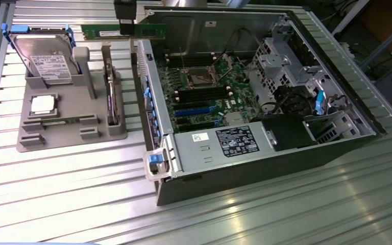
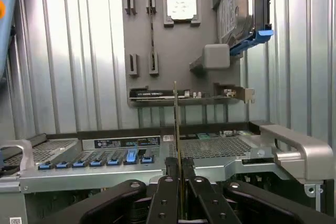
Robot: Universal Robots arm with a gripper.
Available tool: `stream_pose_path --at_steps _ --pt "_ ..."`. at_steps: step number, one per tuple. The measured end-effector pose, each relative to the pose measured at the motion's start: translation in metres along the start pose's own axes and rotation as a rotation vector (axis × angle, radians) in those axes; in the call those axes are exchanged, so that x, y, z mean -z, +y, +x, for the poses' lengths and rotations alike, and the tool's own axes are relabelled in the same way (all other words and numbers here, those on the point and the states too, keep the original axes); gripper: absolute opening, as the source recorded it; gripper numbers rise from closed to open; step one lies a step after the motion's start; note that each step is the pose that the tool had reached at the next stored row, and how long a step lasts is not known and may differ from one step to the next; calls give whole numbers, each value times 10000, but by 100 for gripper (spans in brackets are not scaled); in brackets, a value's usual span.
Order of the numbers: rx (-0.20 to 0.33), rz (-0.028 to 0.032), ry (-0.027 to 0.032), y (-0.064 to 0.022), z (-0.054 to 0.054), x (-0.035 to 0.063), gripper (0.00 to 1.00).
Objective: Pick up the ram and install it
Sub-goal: 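Pick up the ram and move it above insertion slot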
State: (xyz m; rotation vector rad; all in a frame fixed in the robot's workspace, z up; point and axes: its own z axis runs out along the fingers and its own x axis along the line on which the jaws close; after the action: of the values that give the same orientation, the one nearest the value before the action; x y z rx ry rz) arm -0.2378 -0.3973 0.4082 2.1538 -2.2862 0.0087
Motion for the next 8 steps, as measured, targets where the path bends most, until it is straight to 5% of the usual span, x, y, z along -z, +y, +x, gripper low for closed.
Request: stream_pose_path --at_steps 3,7,8 --pt "1 49 -3 323 20 1 14" --pt "0 90 -5 657 44 2 14" --pt "-1 92 -5 677 45 2 14"
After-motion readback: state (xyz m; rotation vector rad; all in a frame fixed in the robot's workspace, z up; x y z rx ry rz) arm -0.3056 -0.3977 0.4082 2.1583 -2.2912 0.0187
